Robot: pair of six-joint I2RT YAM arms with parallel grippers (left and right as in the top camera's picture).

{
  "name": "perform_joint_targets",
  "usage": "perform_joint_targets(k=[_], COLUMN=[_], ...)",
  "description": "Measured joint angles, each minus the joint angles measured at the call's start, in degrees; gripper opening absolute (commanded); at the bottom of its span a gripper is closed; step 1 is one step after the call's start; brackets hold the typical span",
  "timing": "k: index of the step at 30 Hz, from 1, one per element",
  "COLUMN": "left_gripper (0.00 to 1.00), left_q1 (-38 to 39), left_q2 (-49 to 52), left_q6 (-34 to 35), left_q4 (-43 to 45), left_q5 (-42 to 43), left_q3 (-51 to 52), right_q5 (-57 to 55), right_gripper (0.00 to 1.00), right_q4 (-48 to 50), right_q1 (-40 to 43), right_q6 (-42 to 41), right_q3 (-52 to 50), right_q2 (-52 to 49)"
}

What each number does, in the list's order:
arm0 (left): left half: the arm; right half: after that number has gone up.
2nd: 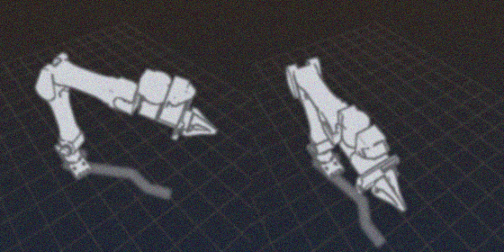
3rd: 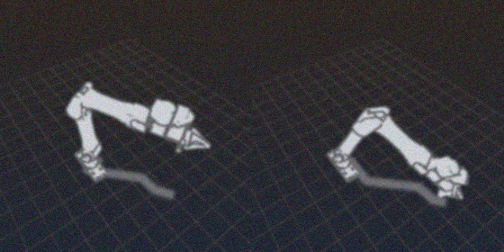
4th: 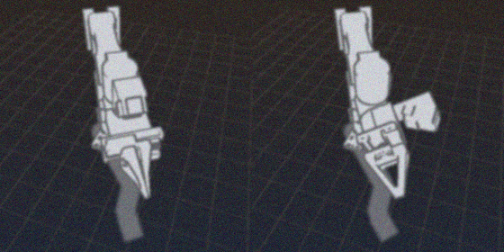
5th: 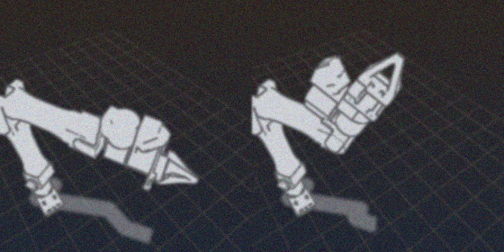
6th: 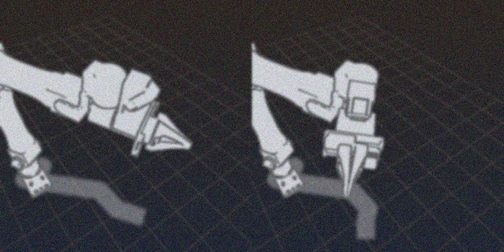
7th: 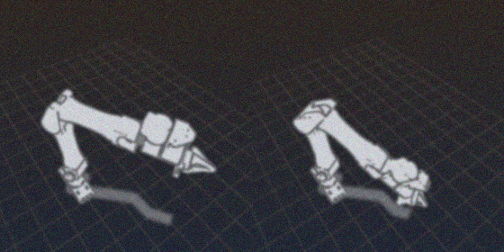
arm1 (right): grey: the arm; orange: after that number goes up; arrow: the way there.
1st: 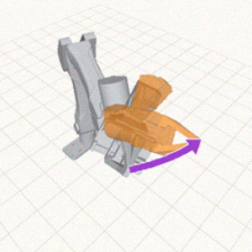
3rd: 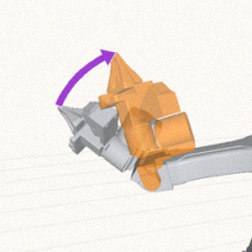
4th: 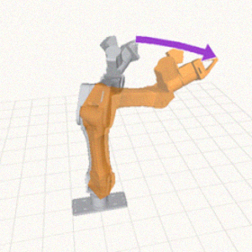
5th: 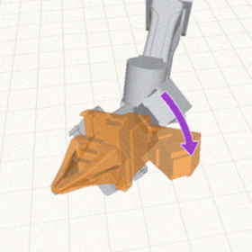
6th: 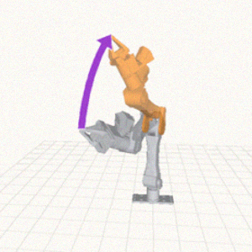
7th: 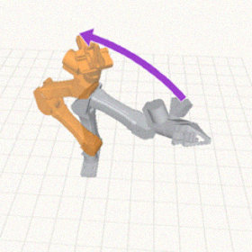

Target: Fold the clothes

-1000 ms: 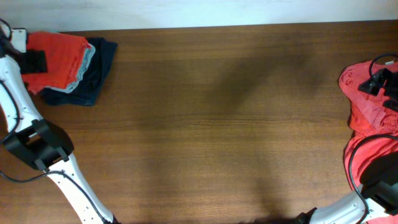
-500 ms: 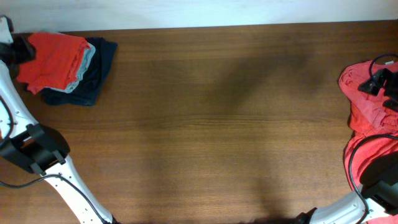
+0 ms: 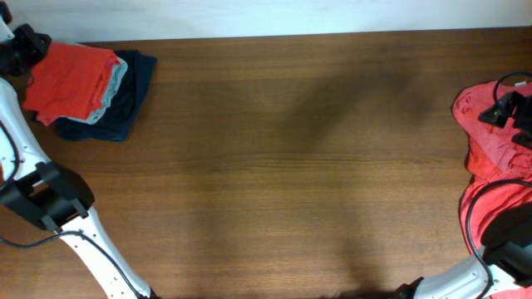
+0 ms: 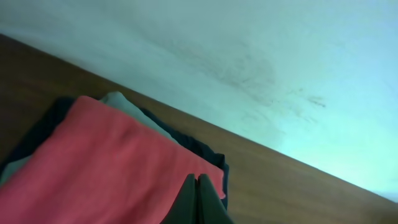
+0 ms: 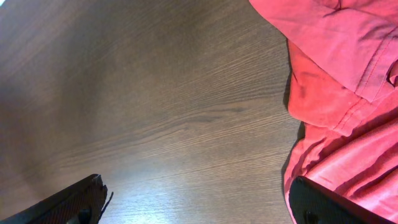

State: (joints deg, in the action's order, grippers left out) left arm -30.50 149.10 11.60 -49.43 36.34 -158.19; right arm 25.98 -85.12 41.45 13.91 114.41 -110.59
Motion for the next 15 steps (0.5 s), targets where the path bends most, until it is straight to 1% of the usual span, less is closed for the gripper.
perform_joint_targets(k=[6, 10, 15], left_gripper=[0.0, 0.01, 0.01], left_q1=[0.0, -0.02, -0.72], left_q2=[8.66, 14.6, 15.19], left_q6=[1.55, 1.75, 1.97], left_q4=[2.58, 4.59, 7.17], left_q5=[2.86, 8.15, 14.14], left_q3=[0.07, 0.2, 0.11], right_q5=[0.0, 0.0, 0.0], right_gripper=[0.99, 0.99, 0.99], right_q4=[0.02, 0.02, 0.04], right_q1=[0.0, 0.0, 0.0], right_q6=[0.02, 0.02, 0.02], right_q3=[0.0, 0.0, 0.0], right_q2=[0.0, 0.0, 0.0])
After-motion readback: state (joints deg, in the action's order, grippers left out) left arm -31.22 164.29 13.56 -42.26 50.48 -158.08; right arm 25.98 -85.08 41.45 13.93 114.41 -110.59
